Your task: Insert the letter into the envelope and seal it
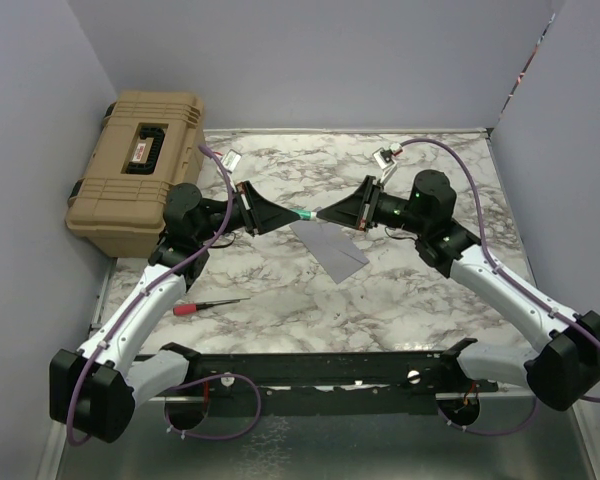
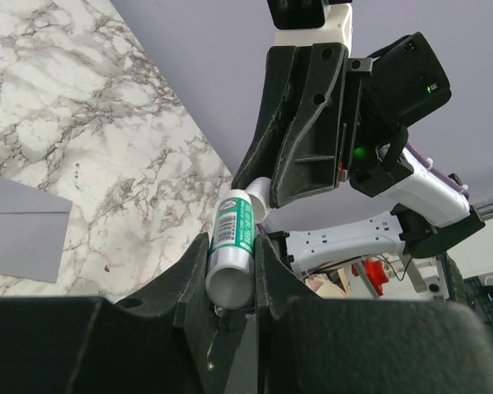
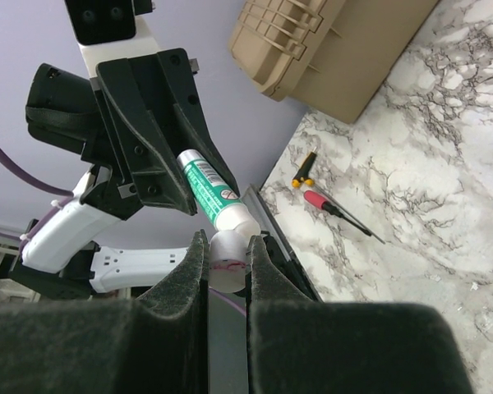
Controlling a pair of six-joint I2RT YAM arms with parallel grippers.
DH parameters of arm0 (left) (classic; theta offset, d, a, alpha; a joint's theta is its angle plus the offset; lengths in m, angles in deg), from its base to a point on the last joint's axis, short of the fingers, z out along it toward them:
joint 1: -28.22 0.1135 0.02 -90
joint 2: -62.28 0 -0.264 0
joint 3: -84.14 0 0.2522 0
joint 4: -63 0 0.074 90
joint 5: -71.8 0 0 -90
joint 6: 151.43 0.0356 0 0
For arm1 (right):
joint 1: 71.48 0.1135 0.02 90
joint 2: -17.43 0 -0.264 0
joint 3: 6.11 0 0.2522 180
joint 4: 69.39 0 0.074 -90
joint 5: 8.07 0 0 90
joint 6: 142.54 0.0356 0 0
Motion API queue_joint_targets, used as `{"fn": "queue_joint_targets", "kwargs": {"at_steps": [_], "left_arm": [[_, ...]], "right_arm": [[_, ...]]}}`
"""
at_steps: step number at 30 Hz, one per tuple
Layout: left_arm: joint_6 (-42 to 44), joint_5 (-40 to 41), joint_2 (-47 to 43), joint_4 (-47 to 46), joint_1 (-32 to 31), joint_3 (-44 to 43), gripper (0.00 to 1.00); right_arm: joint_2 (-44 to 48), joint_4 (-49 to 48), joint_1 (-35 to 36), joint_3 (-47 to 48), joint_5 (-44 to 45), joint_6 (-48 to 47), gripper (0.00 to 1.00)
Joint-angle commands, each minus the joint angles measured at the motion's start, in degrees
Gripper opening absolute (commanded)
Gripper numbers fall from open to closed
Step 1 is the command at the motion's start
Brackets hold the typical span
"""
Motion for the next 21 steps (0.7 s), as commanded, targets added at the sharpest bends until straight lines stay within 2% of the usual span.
{"fn": "queue_joint_targets", "kwargs": {"at_steps": [1, 7, 21], "left_arm": [[0.39, -1.81, -1.75, -1.55, -0.32, -1.8, 0.0], [-1.04, -2.08, -1.68, -2.63, -0.34, -1.44, 0.0], [-8.31, 1.9, -3.25, -13.54, -0.59, 1.14, 0.0]], "right_arm": [[-1.1, 0.09, 0.29, 1.69, 1.79, -0.89, 0.0], [-1.57, -3.33, 0.29, 1.25, 1.49, 0.47, 0.0], [-1.39, -12.69, 0.37, -2.13, -3.37, 9.27, 0.0]]}}
